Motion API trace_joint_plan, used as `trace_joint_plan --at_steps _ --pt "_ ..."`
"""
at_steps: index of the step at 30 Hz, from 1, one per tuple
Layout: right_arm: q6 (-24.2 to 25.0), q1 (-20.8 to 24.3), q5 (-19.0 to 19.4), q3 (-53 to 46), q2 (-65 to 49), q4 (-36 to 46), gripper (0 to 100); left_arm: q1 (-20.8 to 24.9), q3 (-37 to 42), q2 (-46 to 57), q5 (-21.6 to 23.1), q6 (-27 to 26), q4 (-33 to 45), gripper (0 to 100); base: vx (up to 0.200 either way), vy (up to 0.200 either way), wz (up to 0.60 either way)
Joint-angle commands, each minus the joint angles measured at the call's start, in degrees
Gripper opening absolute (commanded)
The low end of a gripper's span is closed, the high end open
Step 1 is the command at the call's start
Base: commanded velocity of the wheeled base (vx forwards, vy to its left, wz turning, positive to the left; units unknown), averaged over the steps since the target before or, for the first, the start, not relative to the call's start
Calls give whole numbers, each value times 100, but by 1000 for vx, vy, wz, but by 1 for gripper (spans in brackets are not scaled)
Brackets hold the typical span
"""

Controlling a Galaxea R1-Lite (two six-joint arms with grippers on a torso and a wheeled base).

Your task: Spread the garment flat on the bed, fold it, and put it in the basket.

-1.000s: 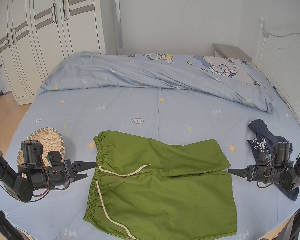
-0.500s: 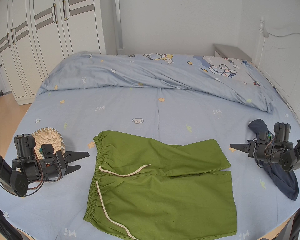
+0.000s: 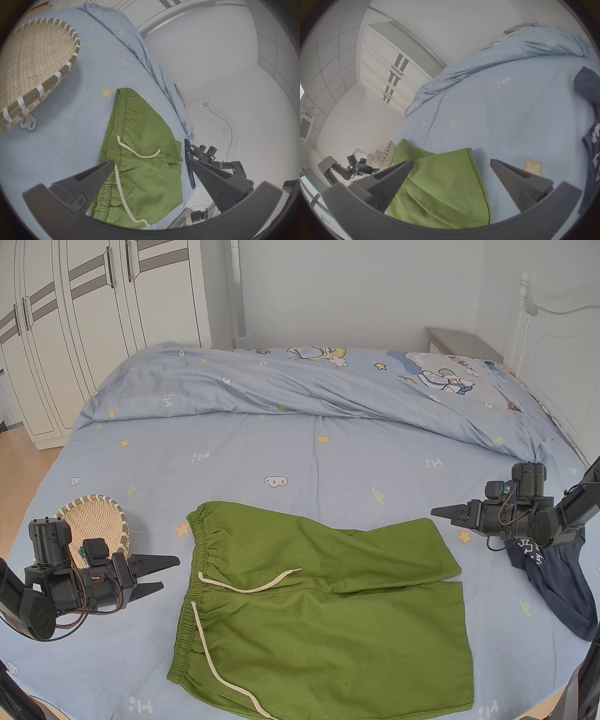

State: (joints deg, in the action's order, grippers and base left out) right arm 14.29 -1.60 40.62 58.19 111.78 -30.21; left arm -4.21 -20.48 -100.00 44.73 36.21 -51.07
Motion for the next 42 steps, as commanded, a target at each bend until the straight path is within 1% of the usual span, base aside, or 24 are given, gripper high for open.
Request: trace_joint_plan --at_steps 1,8,15,23,24,27,37,40,42 --pt "21 195 16 545 749 24 100 7 44 -2 1 0 0 100 0 0 0" --pt "13 309 7 1028 872 305 100 -1 44 -20 1 -8 0 100 0 0 0" --pt "13 327 7 1098 934 323 100 7 62 -20 1 -8 0 100 0 0 0" --pt "13 476 -28 1063 934 314 100 7 62 -37 1 -8 0 100 0 0 0" --pt "13 476 -28 1063 934 314 0 7 62 -37 1 -8 0 100 0 0 0" --pt "13 546 -37 1028 925 323 0 7 62 -37 1 -8 0 100 0 0 0" --pt "-40 555 -37 782 837 305 0 7 62 -20 1 -8 0 100 0 0 0" --pt "-154 590 -37 413 635 243 0 7 62 -20 10 -8 0 100 0 0 0" --pt "-339 669 -37 53 424 182 0 7 70 -20 10 -8 0 100 0 0 0"
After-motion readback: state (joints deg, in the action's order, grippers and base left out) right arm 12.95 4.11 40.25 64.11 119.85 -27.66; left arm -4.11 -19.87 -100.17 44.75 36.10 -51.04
